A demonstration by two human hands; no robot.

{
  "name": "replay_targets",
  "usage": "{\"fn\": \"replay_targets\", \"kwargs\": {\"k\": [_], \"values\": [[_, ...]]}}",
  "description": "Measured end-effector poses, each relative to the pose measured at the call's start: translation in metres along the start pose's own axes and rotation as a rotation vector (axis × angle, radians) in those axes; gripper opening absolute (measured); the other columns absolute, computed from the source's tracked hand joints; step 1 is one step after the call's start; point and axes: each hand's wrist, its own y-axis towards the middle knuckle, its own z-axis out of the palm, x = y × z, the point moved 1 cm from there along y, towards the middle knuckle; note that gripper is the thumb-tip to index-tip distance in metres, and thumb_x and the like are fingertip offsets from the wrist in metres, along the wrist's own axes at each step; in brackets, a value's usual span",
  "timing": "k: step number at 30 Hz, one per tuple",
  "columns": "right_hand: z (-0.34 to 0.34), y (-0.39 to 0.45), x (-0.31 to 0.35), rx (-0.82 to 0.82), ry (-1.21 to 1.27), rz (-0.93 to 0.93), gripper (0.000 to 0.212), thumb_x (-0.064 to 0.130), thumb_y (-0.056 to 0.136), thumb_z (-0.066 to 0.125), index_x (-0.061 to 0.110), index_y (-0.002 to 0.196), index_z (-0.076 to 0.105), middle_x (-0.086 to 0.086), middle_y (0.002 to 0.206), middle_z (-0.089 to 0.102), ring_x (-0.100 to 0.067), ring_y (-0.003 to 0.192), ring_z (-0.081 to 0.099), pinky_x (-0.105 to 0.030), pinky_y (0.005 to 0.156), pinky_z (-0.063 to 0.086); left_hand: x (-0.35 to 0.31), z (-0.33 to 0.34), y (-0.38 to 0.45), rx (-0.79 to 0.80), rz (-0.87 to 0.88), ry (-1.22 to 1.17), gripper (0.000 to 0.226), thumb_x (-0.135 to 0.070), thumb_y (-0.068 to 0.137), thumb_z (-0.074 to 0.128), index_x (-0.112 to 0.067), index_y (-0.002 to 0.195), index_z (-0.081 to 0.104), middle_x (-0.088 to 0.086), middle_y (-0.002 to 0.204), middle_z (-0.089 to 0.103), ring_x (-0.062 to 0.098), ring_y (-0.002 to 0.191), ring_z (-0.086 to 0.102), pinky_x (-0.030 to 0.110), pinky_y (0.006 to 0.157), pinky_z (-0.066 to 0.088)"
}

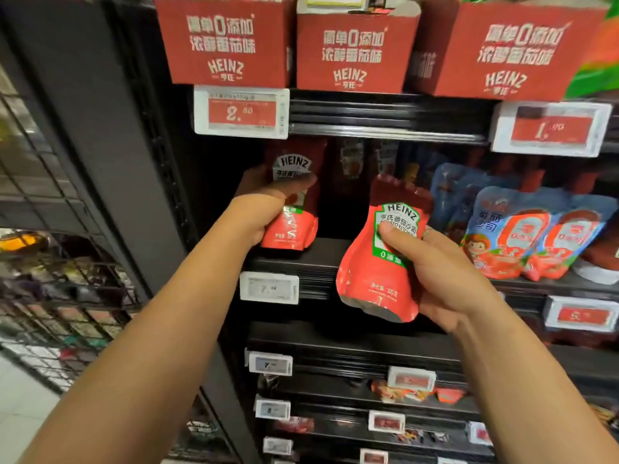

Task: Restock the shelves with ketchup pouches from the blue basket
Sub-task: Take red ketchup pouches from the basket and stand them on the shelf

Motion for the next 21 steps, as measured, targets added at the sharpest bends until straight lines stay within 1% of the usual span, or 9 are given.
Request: {"fn": "replay_targets", "kwargs": {"k": [3,6,8,10,13,16,17,20,21], "values": [[-0.002,0.007,0.001,-0.008,0.004,0.017,0.022,0.018,0.093,0.068,0.010,0.113,0.069,-0.011,0.095,0.077,-0.021,0.080,0.076,-0.033,0.061,0.058,0.002,-0.006,0.022,-0.017,0.110,0.059,0.033,-0.020,0.068,0.091,-0.021,0.095,0.073,0.000,0.084,0.079,0.020,0.076,0.077,0.030,0.062,0.058],[0.000,0.015,-0.002,-0.015,-0.031,0.050,0.021,0.018,0.093,0.068,0.011,0.113,0.069,-0.013,0.097,0.077,-0.023,0.081,0.076,-0.035,0.063,0.059,0.013,-0.009,0.034,-0.078,0.248,0.131,0.025,-0.017,0.073,0.089,-0.022,0.091,0.072,-0.007,0.082,0.077,0.010,0.075,0.075,0.026,0.063,0.057],[0.002,0.021,-0.003,-0.011,-0.053,0.065,0.021,0.019,0.093,0.069,0.010,0.112,0.069,-0.014,0.098,0.077,-0.024,0.083,0.076,-0.036,0.064,0.059,0.024,-0.009,0.040,-0.094,0.344,0.122,0.038,-0.008,0.070,0.090,-0.017,0.100,0.069,-0.008,0.087,0.075,0.003,0.077,0.072,0.022,0.070,0.056],[0.004,0.028,-0.002,-0.012,-0.082,0.070,0.022,0.020,0.092,0.070,0.008,0.110,0.069,-0.014,0.095,0.077,-0.025,0.082,0.076,-0.036,0.063,0.059,0.031,-0.008,0.044,-0.077,0.418,0.141,0.060,-0.001,0.061,0.093,-0.013,0.112,0.063,-0.004,0.098,0.073,0.002,0.086,0.070,0.021,0.079,0.056],[0.009,0.040,0.002,-0.024,-0.134,0.077,0.021,0.021,0.091,0.072,0.002,0.101,0.070,-0.012,0.083,0.076,-0.023,0.073,0.075,-0.035,0.059,0.058,0.037,-0.010,0.049,-0.027,0.478,0.217,0.081,-0.003,0.055,0.097,-0.017,0.123,0.055,-0.007,0.110,0.069,-0.004,0.100,0.067,0.017,0.086,0.054],[0.013,0.061,0.006,-0.112,-0.158,0.077,0.020,0.015,0.087,0.075,-0.001,0.099,0.069,-0.008,0.073,0.075,-0.020,0.065,0.074,-0.036,0.056,0.059,0.042,-0.013,0.055,-0.022,0.477,0.238,0.089,-0.004,0.056,0.097,-0.013,0.132,0.052,-0.004,0.116,0.068,-0.009,0.102,0.064,0.012,0.087,0.052],[0.015,0.070,0.008,-0.139,-0.155,0.063,0.019,0.012,0.086,0.075,0.001,0.101,0.068,-0.007,0.074,0.076,-0.019,0.066,0.074,-0.038,0.057,0.060,0.042,-0.013,0.057,-0.036,0.463,0.246,0.089,-0.007,0.057,0.097,-0.015,0.133,0.052,-0.006,0.116,0.068,-0.010,0.101,0.063,0.011,0.085,0.052],[0.024,0.101,0.011,-0.115,-0.143,-0.048,0.023,0.005,0.086,0.074,0.010,0.108,0.070,-0.009,0.096,0.078,-0.024,0.084,0.076,-0.042,0.072,0.062,0.044,-0.013,0.063,-0.073,0.411,0.253,0.084,-0.011,0.057,0.097,-0.019,0.129,0.054,-0.006,0.115,0.069,-0.005,0.101,0.065,0.012,0.083,0.051],[0.026,0.112,0.011,-0.103,-0.178,-0.087,0.024,0.005,0.086,0.074,0.011,0.109,0.069,-0.011,0.099,0.078,-0.026,0.088,0.076,-0.044,0.076,0.062,0.045,-0.014,0.065,-0.080,0.403,0.256,0.083,-0.011,0.057,0.097,-0.021,0.127,0.055,-0.006,0.113,0.069,-0.003,0.101,0.065,0.012,0.082,0.052]]}}
